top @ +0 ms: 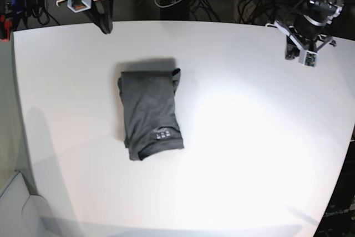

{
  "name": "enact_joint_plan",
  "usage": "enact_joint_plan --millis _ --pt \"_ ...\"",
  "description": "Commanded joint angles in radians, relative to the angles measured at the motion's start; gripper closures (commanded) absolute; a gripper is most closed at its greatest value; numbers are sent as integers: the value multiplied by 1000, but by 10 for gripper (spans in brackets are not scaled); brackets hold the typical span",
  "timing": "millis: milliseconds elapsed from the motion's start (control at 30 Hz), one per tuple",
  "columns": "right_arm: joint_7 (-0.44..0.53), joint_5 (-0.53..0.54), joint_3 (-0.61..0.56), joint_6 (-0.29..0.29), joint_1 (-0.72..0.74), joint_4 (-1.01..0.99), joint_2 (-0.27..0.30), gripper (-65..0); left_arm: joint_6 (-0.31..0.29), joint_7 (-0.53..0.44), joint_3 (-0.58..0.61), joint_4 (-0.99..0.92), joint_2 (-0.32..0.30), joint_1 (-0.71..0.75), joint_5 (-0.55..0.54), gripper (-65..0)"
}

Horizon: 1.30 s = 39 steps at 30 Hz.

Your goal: Layout the t-shirt on the table in an organized manner, then fold the t-shirt properly

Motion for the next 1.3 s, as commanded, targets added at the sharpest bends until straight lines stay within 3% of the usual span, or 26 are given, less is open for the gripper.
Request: enact_joint_plan --millis 0,267,467,633,800,900,1067,1133,1267 --pt "50 15 15 3 -35 11 -10 0 2 -13 -3 16 -9 28 -25 -3" --pt "278 14 18 3 -187 -244 -13 0 2 -59 -10 0 -10 253 -115 -3" --pt "539 17 18 3 -179 -607 42 0 2 -198 13 -161 -9 397 -154 -3" --pt "740 18 29 -3 -69 -963 82 0 2 -422 110 -460 -45 414 -91 -3" --pt "946 17 6 -117 71 -1358 112 0 2 -674 230 -817 -96 352 -76 -3" --pt "1047 17 -30 -135 169 -1616 160 0 2 -817 291 -1009 -104 312 -77 -2" --pt "1096 15 -45 -196 341 -1924 201 0 2 -1036 363 -1316 -101 200 -77 -1" --pt "1084 12 -45 -206 394 -1932 201 0 2 -1087 380 -1460 -104 122 -77 -1" --pt "898 12 -43 -207 488 -1932 206 0 2 -1100 386 -1738 -105 -56 -76 -1"
